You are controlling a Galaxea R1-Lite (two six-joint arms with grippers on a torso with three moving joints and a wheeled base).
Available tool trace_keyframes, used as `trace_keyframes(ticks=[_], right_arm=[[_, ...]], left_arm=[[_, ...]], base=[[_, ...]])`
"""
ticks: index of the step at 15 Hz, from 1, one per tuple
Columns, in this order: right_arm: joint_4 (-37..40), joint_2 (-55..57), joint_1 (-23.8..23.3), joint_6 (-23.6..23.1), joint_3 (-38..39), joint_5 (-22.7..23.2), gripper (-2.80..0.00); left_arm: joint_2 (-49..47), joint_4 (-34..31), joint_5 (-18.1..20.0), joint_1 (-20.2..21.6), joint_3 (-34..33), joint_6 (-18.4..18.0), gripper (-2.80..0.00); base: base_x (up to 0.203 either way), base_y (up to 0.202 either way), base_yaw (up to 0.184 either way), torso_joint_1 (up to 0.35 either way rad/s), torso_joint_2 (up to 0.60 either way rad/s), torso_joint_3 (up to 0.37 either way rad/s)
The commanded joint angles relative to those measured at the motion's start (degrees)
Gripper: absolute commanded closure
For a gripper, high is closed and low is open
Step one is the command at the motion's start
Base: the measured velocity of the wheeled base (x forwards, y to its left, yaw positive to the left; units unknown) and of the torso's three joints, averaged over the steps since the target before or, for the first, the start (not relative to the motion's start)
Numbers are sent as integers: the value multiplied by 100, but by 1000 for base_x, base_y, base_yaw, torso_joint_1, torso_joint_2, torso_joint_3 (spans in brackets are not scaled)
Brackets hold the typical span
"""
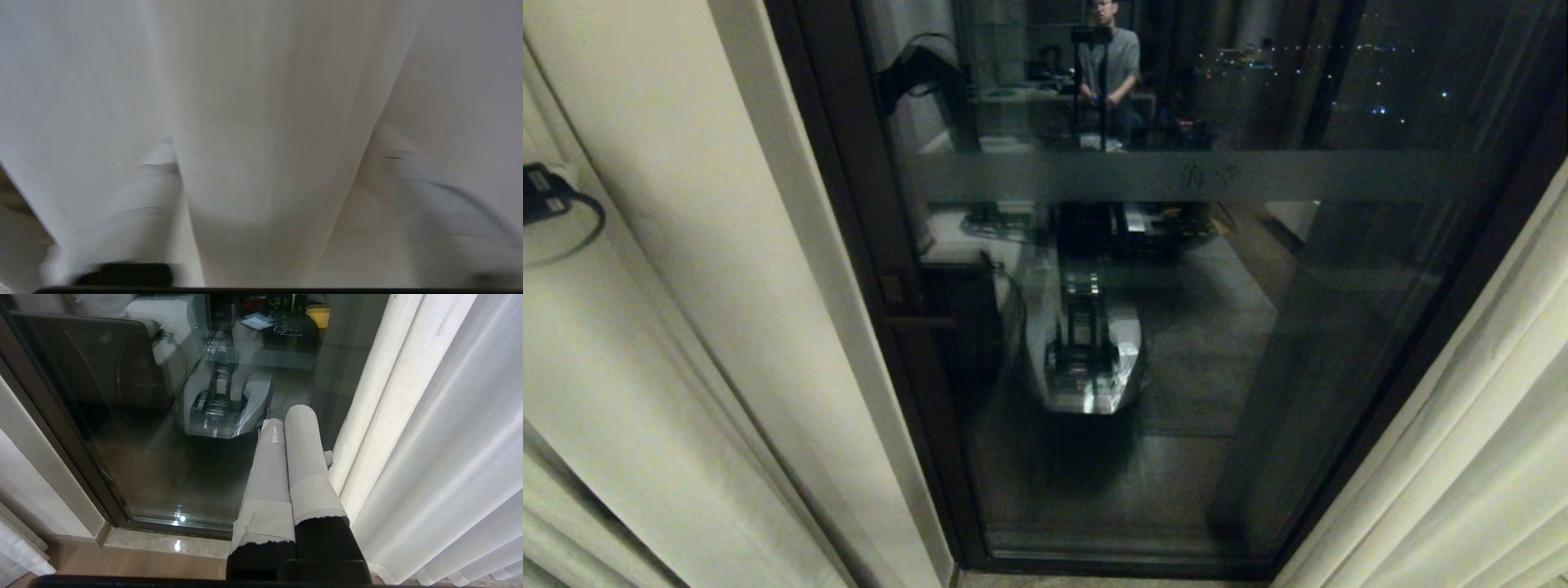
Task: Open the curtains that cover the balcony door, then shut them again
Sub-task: Close the inner curtains on both sides
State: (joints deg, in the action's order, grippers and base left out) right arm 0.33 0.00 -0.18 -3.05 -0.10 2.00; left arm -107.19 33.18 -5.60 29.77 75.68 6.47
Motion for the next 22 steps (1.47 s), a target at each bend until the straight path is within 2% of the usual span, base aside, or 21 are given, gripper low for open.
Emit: trace_keyframes(ticks=[1, 11, 17, 20, 22], right_arm=[[2, 0, 1, -3, 1, 2, 0], [2, 0, 1, -3, 1, 2, 0], [2, 0, 1, -3, 1, 2, 0], [2, 0, 1, -3, 1, 2, 0], [2, 0, 1, -3, 1, 2, 0]], left_arm=[[-30, 22, -3, -6, -1, 3, 0], [190, 188, 93, 185, -121, 3, 0], [965, 189, 170, 270, -930, 14, 0], [1387, 181, 742, 266, -1248, 20, 0], [1724, 180, 952, 262, -1557, 26, 0]], base=[[0, 0, 0, 0, 0, 0], [0, 0, 0, 0, 0, 0], [0, 0, 0, 0, 0, 0], [0, 0, 0, 0, 0, 0], [0, 0, 0, 0, 0, 0]])
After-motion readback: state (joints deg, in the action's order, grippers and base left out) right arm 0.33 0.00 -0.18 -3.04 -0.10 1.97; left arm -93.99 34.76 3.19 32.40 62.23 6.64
